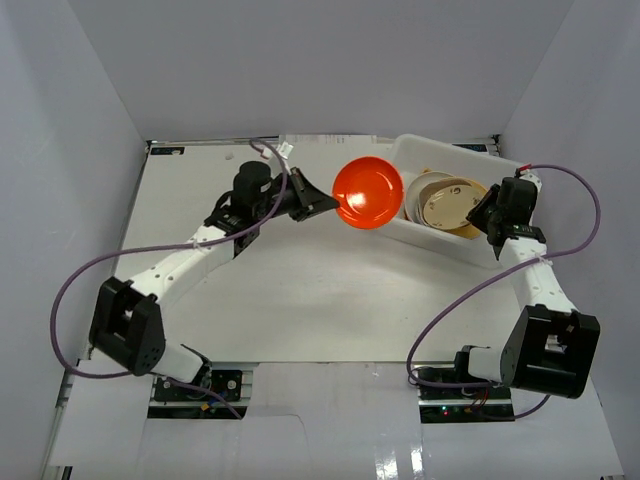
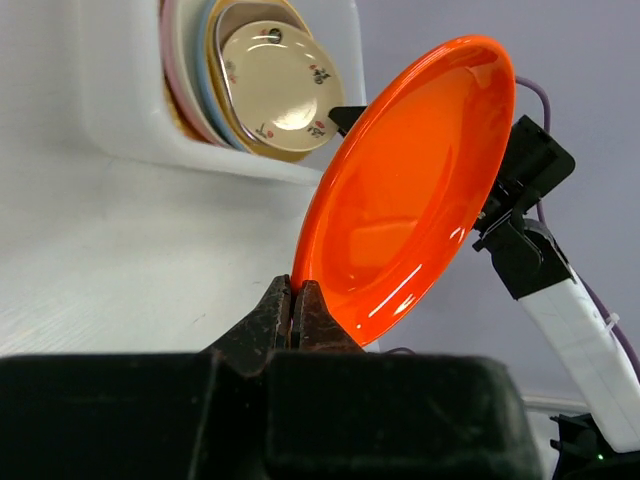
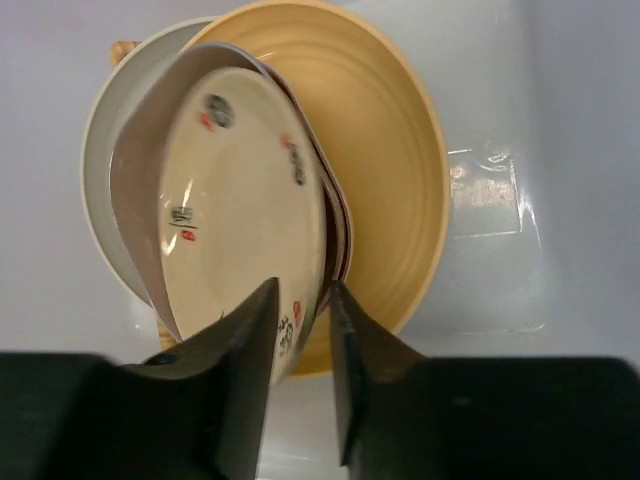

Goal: Place the plates into the plastic bin on the countertop

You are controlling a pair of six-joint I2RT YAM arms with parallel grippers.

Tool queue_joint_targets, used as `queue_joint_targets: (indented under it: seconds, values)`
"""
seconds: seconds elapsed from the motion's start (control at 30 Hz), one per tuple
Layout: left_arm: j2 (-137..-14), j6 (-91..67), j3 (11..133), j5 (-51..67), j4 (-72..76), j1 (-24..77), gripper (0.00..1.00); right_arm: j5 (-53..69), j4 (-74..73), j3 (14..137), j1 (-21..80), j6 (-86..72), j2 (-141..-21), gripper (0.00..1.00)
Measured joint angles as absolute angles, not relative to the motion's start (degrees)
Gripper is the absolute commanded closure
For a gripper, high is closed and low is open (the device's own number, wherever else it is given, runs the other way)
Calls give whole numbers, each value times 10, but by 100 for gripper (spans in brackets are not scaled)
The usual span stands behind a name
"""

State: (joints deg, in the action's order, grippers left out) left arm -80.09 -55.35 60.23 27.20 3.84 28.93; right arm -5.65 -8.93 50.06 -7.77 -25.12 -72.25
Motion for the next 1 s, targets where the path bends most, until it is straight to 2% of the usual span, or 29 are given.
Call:
queue_joint_targets:
  seconds: [0.03, 0.07, 0.17, 0.27, 0.53, 0.73, 0.77, 0.8, 0.87, 0.9, 0.93, 1.0]
  values:
    - [-825, -554, 628, 267, 36, 306, 100, -53, -90, 505, -79, -249, -730, 46]
    - [-849, -553, 653, 262, 34, 320, 100, -48, -91, 509, -80, -248, -736, 36]
    - [-931, -548, 740, 244, 10, 356, 100, -34, -101, 512, -85, -246, -741, 20]
    - [-1020, -543, 830, 228, -23, 381, 100, -13, -113, 529, -98, -250, -735, 18]
    - [-1218, -537, 1020, 204, -108, 416, 100, 8, -123, 622, -163, -278, -621, 28]
    - [-1368, -552, 1221, 206, -161, 436, 100, 63, -92, 654, -182, -299, -567, 30]
    - [-1391, -557, 1254, 206, -164, 440, 95, 78, -86, 646, -182, -303, -562, 30]
    - [-1411, -561, 1278, 206, -165, 443, 67, 90, -83, 636, -179, -308, -557, 30]
    - [-1441, -567, 1316, 209, -171, 447, 33, 107, -84, 617, -172, -313, -552, 27]
    - [-1452, -572, 1331, 210, -174, 450, 7, 113, -86, 611, -168, -314, -552, 25]
    - [-1460, -573, 1339, 210, -175, 452, 2, 119, -91, 608, -163, -313, -552, 23]
    - [-1458, -575, 1343, 212, -170, 457, 2, 130, -94, 606, -156, -314, -552, 20]
